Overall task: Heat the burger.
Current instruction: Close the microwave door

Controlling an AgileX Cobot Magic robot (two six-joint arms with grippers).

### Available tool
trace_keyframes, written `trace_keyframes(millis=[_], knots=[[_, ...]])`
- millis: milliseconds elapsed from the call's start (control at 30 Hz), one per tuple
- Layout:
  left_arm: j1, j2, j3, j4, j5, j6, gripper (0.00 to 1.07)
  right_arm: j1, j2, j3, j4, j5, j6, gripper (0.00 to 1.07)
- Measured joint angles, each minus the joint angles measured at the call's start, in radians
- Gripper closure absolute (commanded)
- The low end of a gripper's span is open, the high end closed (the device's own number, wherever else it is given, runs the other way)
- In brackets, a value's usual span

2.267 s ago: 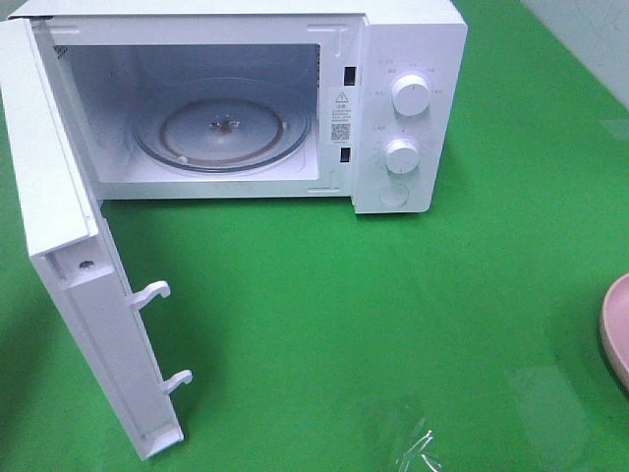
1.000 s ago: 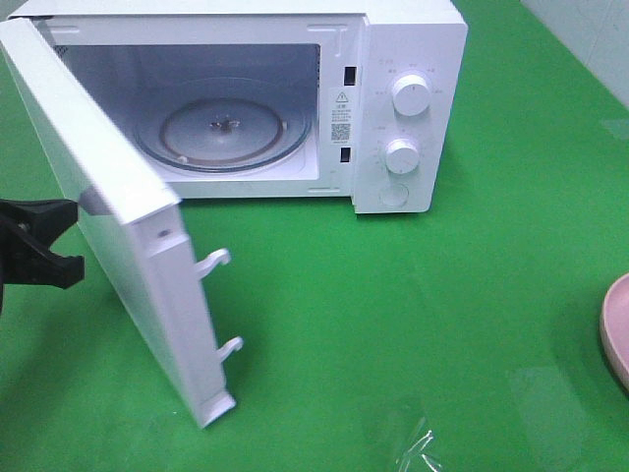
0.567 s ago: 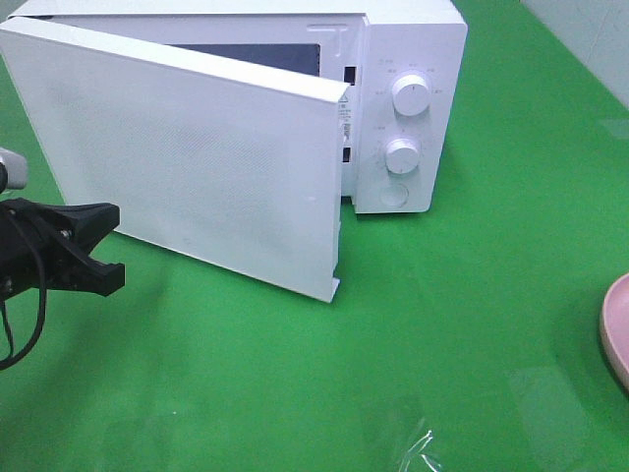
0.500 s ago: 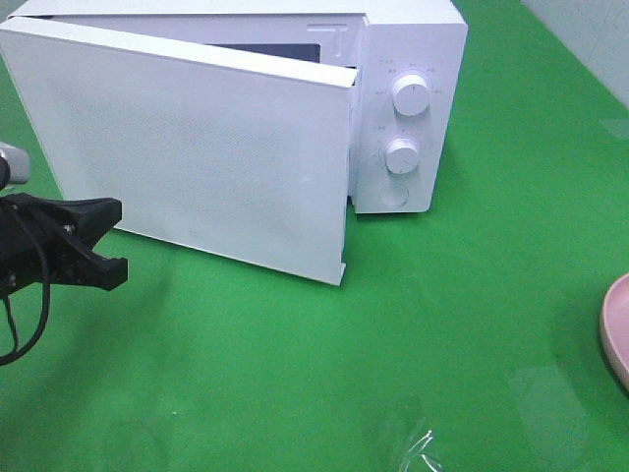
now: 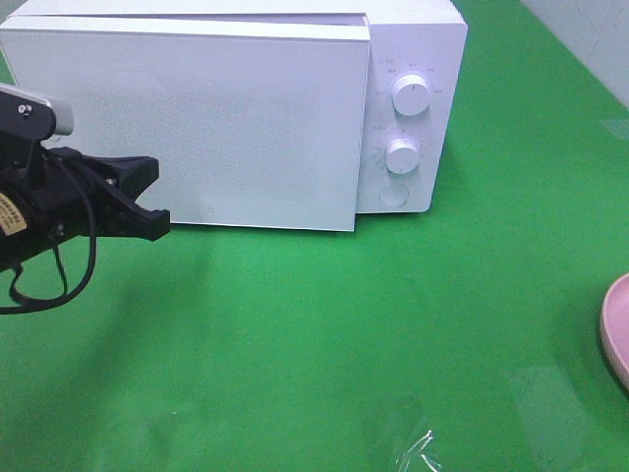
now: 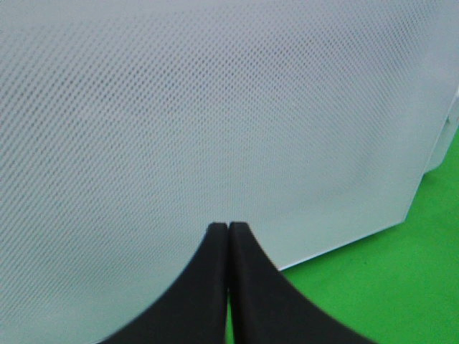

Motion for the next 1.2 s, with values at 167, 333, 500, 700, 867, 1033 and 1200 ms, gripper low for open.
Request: trace_keyframes(millis=[167, 333, 500, 700, 867, 1033, 1200], knots=[[-0.046, 0.038, -0.094, -0.047, 0.033, -0.002, 1.07, 0.0, 0.0, 0.0, 0.0, 0.0, 0.0, 0.31], [-0.085, 0.084, -0.17, -0.058, 0.077, -0.003, 1.07, 0.0, 0.0, 0.0, 0.0, 0.0, 0.0, 0.31], [-0.094, 0.108, -0.202, -0.066, 0.08, -0.005, 1.07, 0.0, 0.0, 0.0, 0.0, 0.0, 0.0, 0.31], [-0.096, 0.16, -0.286, -0.083, 0.086, -0.046, 1.07, 0.0, 0.0, 0.0, 0.0, 0.0, 0.0, 0.31], [-0.096, 0.175, -0.318, -0.084, 0.088, -0.052, 1.07, 0.0, 0.0, 0.0, 0.0, 0.0, 0.0, 0.31], [-0.108, 0.215, -0.362, -0.039, 0.102, -0.07, 1.07, 0.0, 0.0, 0.0, 0.0, 0.0, 0.0, 0.31], [-0.114, 0.249, -0.412, -0.007, 0.117, -0.085, 1.07, 0.0, 0.0, 0.0, 0.003, 0.0, 0.0, 0.31]])
